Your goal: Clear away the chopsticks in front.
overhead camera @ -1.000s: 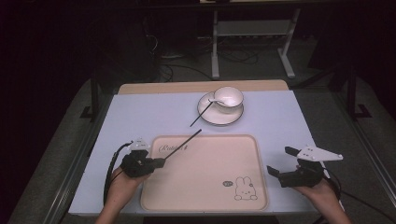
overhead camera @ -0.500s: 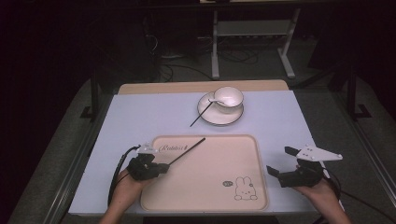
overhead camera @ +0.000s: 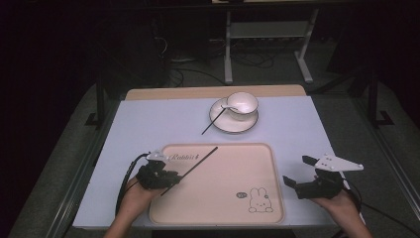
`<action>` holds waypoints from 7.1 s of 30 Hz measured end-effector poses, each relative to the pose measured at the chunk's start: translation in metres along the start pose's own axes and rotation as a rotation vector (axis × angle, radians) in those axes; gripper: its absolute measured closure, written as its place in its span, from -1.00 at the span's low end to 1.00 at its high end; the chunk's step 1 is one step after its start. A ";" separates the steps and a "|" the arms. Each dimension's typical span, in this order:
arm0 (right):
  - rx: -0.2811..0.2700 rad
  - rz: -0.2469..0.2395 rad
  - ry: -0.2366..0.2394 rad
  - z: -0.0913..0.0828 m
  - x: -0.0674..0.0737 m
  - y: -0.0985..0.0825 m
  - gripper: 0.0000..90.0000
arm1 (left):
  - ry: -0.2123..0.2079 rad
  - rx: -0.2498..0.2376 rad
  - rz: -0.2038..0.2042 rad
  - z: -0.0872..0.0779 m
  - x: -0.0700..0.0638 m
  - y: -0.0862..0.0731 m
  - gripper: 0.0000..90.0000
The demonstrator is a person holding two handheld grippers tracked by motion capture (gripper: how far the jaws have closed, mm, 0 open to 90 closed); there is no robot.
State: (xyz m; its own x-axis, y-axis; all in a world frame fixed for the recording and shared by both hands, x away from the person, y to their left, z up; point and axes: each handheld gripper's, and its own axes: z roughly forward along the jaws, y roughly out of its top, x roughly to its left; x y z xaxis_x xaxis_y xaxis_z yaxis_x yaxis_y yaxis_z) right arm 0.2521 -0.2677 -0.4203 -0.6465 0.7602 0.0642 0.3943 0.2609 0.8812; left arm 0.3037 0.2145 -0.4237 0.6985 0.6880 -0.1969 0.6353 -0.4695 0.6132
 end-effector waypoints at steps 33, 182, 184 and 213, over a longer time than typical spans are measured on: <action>-0.019 0.023 0.009 -0.003 -0.003 -0.002 -1.00 | 0.098 -0.078 0.079 0.109 0.046 0.199 0.25; -0.022 0.000 0.011 -0.003 0.001 0.000 -1.00 | 0.017 0.016 0.076 0.057 0.010 0.055 0.99; -0.023 0.000 0.010 -0.003 0.001 0.000 -1.00 | 0.024 0.017 0.068 0.052 0.013 0.050 0.99; -0.016 -0.003 -0.002 -0.003 0.001 -0.001 -1.00 | 0.078 -0.003 -0.030 -0.001 0.039 -0.006 0.99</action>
State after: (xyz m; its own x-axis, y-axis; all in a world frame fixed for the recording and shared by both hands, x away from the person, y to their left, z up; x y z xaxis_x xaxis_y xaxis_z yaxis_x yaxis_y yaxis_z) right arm 0.2494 -0.2688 -0.4194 -0.6465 0.7605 0.0602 0.3816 0.2541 0.8887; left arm 0.3267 0.2453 -0.4343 0.6513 0.7429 -0.1546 0.6544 -0.4468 0.6100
